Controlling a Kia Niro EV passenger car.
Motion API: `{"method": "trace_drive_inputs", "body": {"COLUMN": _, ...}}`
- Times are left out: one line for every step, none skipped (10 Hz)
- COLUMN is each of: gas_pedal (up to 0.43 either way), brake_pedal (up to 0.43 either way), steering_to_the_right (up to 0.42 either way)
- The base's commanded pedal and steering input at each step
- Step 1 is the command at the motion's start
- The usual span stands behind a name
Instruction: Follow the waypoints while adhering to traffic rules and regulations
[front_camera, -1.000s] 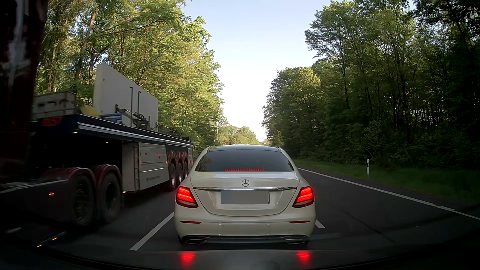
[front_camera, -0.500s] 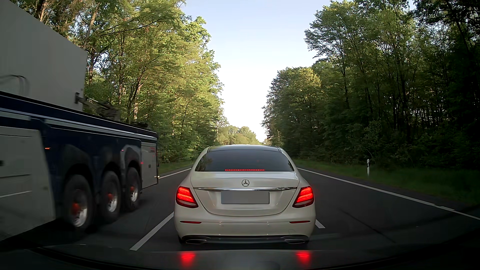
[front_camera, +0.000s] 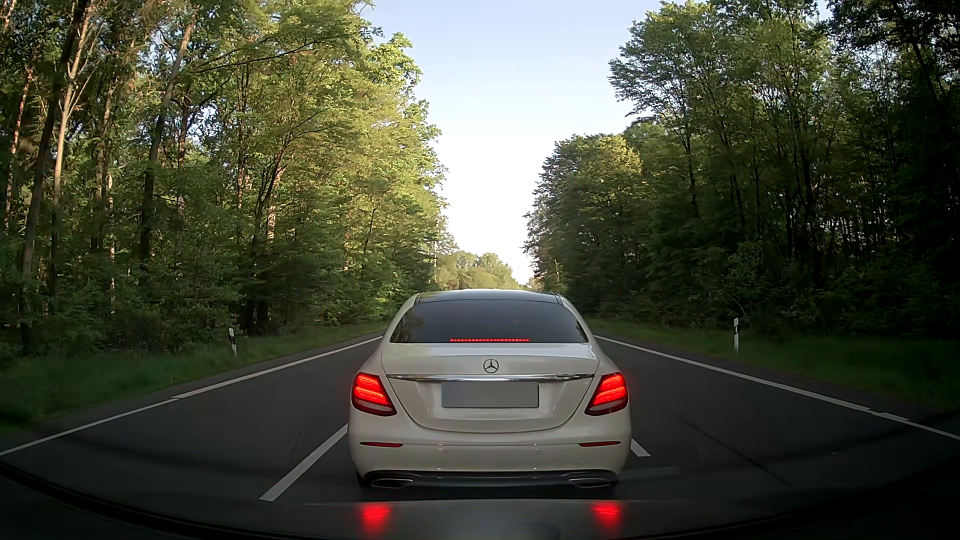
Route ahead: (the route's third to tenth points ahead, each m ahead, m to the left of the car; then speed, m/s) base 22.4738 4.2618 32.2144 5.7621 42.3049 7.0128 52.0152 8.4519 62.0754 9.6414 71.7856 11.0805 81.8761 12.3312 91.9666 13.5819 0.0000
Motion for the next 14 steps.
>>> {"method": "trace_drive_inputs", "body": {"gas_pedal": 0.0, "brake_pedal": 0.39, "steering_to_the_right": -0.002}}
{"method": "trace_drive_inputs", "body": {"gas_pedal": 0.0, "brake_pedal": 0.396, "steering_to_the_right": -0.002}}
{"method": "trace_drive_inputs", "body": {"gas_pedal": 0.0, "brake_pedal": 0.396, "steering_to_the_right": -0.002}}
{"method": "trace_drive_inputs", "body": {"gas_pedal": 0.0, "brake_pedal": 0.396, "steering_to_the_right": -0.002}}
{"method": "trace_drive_inputs", "body": {"gas_pedal": 0.0, "brake_pedal": 0.396, "steering_to_the_right": -0.002}}
{"method": "trace_drive_inputs", "body": {"gas_pedal": 0.0, "brake_pedal": 0.39, "steering_to_the_right": -0.002}}
{"method": "trace_drive_inputs", "body": {"gas_pedal": 0.0, "brake_pedal": 0.396, "steering_to_the_right": -0.002}}
{"method": "trace_drive_inputs", "body": {"gas_pedal": 0.0, "brake_pedal": 0.39, "steering_to_the_right": -0.002}}
{"method": "trace_drive_inputs", "body": {"gas_pedal": 0.0, "brake_pedal": 0.396, "steering_to_the_right": -0.002}}
{"method": "trace_drive_inputs", "body": {"gas_pedal": 0.0, "brake_pedal": 0.396, "steering_to_the_right": -0.002}}
{"method": "trace_drive_inputs", "body": {"gas_pedal": 0.0, "brake_pedal": 0.39, "steering_to_the_right": -0.002}}
{"method": "trace_drive_inputs", "body": {"gas_pedal": 0.0, "brake_pedal": 0.396, "steering_to_the_right": -0.002}}
{"method": "trace_drive_inputs", "body": {"gas_pedal": 0.0, "brake_pedal": 0.396, "steering_to_the_right": -0.002}}
{"method": "trace_drive_inputs", "body": {"gas_pedal": 0.0, "brake_pedal": 0.39, "steering_to_the_right": -0.002}}
